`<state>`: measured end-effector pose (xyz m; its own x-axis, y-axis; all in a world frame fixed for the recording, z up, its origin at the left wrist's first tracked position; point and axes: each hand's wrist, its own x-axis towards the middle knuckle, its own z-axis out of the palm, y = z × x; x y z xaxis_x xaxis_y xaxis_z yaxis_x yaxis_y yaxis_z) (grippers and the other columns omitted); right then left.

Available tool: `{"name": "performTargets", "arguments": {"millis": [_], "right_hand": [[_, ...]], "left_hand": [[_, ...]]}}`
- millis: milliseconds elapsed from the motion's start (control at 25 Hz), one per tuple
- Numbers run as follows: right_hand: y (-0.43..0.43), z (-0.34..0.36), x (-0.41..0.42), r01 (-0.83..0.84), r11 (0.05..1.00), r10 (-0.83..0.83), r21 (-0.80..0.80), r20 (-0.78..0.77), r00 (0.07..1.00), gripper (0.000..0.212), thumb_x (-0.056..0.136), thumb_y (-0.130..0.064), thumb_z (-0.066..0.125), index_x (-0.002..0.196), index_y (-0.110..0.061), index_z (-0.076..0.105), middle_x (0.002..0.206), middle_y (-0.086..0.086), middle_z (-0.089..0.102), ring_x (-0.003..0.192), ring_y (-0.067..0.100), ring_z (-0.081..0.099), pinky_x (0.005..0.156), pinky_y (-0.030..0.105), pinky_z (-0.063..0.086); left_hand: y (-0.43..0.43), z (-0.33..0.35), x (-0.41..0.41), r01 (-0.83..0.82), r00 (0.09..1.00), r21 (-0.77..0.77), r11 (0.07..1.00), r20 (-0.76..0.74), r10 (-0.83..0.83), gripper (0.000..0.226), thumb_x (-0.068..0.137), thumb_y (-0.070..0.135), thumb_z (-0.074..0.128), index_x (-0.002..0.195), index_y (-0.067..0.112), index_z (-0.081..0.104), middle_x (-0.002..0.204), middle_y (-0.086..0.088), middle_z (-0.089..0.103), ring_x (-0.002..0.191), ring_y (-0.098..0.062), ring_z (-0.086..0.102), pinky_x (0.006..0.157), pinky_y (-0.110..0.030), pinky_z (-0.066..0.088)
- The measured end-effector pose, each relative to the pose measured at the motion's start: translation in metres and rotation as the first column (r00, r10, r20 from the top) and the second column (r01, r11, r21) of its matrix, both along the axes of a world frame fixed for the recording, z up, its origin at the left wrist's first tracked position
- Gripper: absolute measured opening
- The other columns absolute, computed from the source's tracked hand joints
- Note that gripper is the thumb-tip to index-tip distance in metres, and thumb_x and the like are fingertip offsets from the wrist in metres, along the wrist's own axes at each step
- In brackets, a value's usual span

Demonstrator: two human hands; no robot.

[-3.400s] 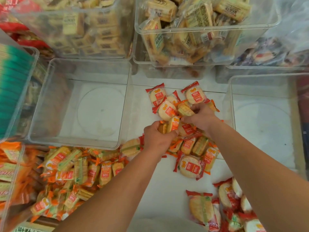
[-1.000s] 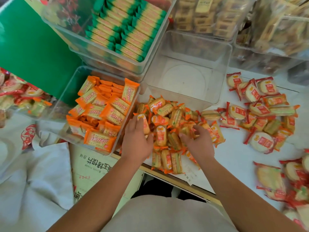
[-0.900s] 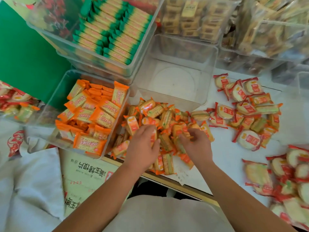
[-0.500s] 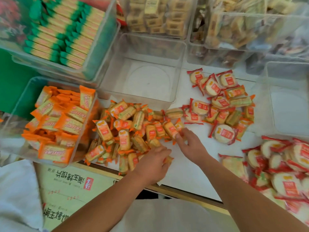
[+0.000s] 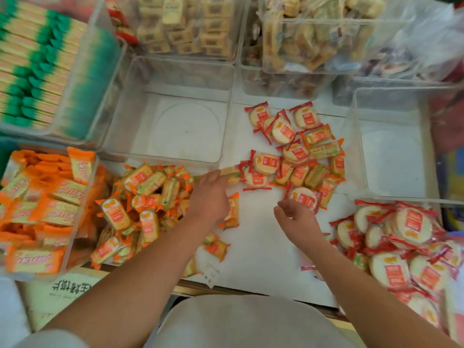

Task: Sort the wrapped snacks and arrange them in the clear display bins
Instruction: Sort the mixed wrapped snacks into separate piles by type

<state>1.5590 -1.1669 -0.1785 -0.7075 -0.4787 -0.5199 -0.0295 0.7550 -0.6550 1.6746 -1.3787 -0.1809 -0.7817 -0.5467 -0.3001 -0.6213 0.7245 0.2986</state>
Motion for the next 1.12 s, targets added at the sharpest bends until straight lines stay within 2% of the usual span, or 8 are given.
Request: {"name": "performTargets", "arguments": {"millis": [160,320,520,640,760,920,1000,1120], "right_hand": [[0.028,-0.013,-0.027,0.027,0.994,0.006,0.108,-0.298,0.955,0.039,0.091,-0.023,0.073,0.127,-0.010,0.066,0.129,0.010,0.061,0.123,0.033,0.056,0.101,0.040,0.045],[0.030,-0.028,-0.054,-0.109,0.963,0.197,0.248,-0.362,0.911,0.062,0.085,-0.030,0.079,0.140,-0.011,0.056,0.139,0.012,0.054,0.134,0.036,0.044,0.111,0.047,0.039],[0.028,-0.046,-0.066,-0.184,0.908,0.347,0.376,-0.431,0.833,0.071,0.071,-0.031,0.091,0.133,-0.012,0.062,0.120,0.012,0.060,0.120,0.038,0.053,0.096,0.050,0.053],[0.031,-0.050,-0.071,-0.178,0.902,0.366,0.394,-0.476,0.800,0.069,0.064,-0.037,0.094,0.123,-0.014,0.068,0.110,0.012,0.062,0.109,0.040,0.057,0.085,0.050,0.055],[0.034,-0.051,-0.071,-0.190,0.926,0.336,0.326,-0.486,0.806,0.055,0.064,-0.034,0.095,0.110,-0.012,0.073,0.101,0.010,0.061,0.098,0.039,0.059,0.076,0.047,0.055],[0.032,-0.025,-0.075,-0.014,0.998,0.024,0.055,-0.182,0.983,0.023,0.088,-0.034,0.079,0.100,-0.018,0.067,0.098,-0.002,0.060,0.086,0.020,0.067,0.073,0.040,0.057],[0.031,-0.007,-0.076,0.196,0.979,-0.191,-0.061,0.083,0.978,0.021,0.091,-0.034,0.077,0.099,-0.020,0.064,0.094,-0.001,0.066,0.073,0.013,0.073,0.072,0.042,0.062],[0.030,0.013,-0.073,0.373,0.913,-0.337,-0.167,0.209,0.918,0.018,0.091,-0.020,0.079,0.096,-0.010,0.065,0.089,0.010,0.072,0.074,0.020,0.076,0.068,0.033,0.063]], "left_hand": [[-0.006,-0.026,-0.021,0.091,0.982,-0.007,0.996,0.166,-0.088,0.061,0.093,0.026,0.060,0.152,0.020,0.042,0.158,-0.007,0.043,0.145,-0.033,0.038,0.116,-0.048,0.037],[-0.010,-0.031,-0.027,0.128,0.977,-0.182,0.975,0.191,-0.093,0.040,0.089,0.028,0.069,0.127,0.018,0.060,0.121,-0.005,0.063,0.116,-0.031,0.058,0.086,-0.043,0.051],[-0.003,0.001,-0.029,0.111,0.977,-0.238,0.965,-0.153,-0.150,0.020,0.087,0.023,0.062,0.105,0.015,0.069,0.086,-0.002,0.063,0.074,-0.026,0.064,0.055,-0.035,0.051],[0.019,0.019,-0.042,-0.018,0.922,0.226,0.974,-0.373,0.103,0.019,0.096,0.030,0.066,0.114,0.022,0.068,0.091,0.010,0.067,0.080,-0.010,0.065,0.064,-0.025,0.053],[0.024,-0.001,-0.074,-0.276,0.846,0.563,0.779,-0.242,0.475,0.016,0.094,0.028,0.073,0.108,0.022,0.068,0.091,0.010,0.071,0.086,-0.012,0.071,0.068,-0.010,0.049],[0.016,-0.030,-0.109,-0.469,0.837,0.431,0.771,-0.062,0.544,0.034,0.091,0.033,0.074,0.114,0.009,0.068,0.119,-0.008,0.063,0.108,-0.024,0.062,0.087,-0.025,0.049],[0.015,-0.029,-0.119,-0.575,0.755,0.545,0.610,0.066,0.653,0.053,0.087,0.033,0.079,0.129,0.008,0.060,0.129,-0.009,0.064,0.110,-0.024,0.065,0.085,-0.029,0.054],[0.018,-0.027,-0.129,-0.657,0.650,0.639,0.401,0.210,0.730,0.087,0.079,0.032,0.089,0.147,0.011,0.041,0.137,-0.003,0.057,0.119,-0.023,0.061,0.076,-0.024,0.056]]}}
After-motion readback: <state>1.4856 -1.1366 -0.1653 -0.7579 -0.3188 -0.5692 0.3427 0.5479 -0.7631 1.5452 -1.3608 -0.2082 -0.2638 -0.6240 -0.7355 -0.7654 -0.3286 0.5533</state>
